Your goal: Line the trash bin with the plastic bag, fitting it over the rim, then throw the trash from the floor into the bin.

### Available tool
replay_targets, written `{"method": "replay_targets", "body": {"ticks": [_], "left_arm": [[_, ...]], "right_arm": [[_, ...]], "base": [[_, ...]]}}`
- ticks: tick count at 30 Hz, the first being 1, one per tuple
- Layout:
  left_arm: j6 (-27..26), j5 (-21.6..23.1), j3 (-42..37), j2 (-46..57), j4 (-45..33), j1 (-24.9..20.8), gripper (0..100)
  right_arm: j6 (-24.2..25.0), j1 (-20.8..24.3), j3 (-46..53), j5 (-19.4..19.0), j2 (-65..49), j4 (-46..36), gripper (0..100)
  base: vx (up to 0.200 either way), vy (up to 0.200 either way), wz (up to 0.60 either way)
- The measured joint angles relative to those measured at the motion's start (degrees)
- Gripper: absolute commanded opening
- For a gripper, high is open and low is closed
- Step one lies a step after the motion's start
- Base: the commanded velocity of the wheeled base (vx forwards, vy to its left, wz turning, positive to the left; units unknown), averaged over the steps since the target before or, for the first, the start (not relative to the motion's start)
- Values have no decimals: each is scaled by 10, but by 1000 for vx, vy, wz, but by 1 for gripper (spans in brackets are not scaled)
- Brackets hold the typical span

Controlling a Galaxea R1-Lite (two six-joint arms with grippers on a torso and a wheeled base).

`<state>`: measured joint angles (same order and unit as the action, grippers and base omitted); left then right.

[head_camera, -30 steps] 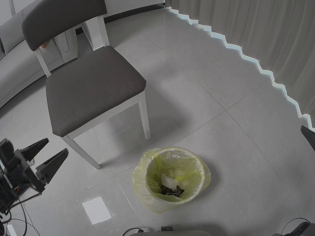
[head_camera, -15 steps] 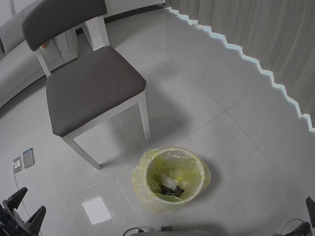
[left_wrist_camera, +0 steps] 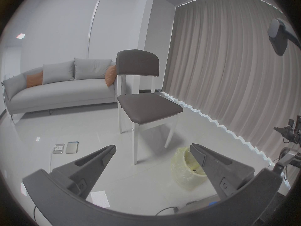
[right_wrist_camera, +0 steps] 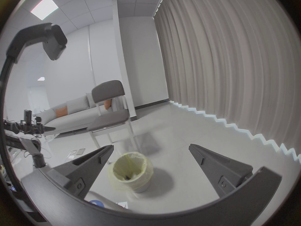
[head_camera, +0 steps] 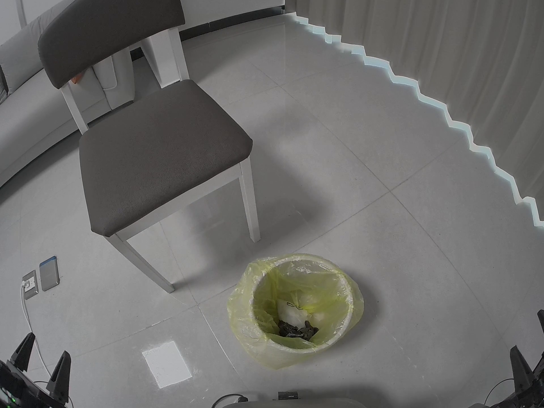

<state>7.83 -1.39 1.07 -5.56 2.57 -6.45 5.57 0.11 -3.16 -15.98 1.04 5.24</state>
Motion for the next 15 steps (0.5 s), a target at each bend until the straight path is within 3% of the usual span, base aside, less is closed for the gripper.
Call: {"method": "replay_targets", "body": {"ticks": [8, 15], "left_arm": [[-26, -25, -1, 5, 2, 10, 100], [-48, -5, -1, 30, -14, 51, 100]], "right_arm": [[-26, 0, 20, 150, -4, -16, 100], [-72, 0, 21, 151, -4, -51, 100]], "base": [[0, 0, 0], [0, 0, 0]]}}
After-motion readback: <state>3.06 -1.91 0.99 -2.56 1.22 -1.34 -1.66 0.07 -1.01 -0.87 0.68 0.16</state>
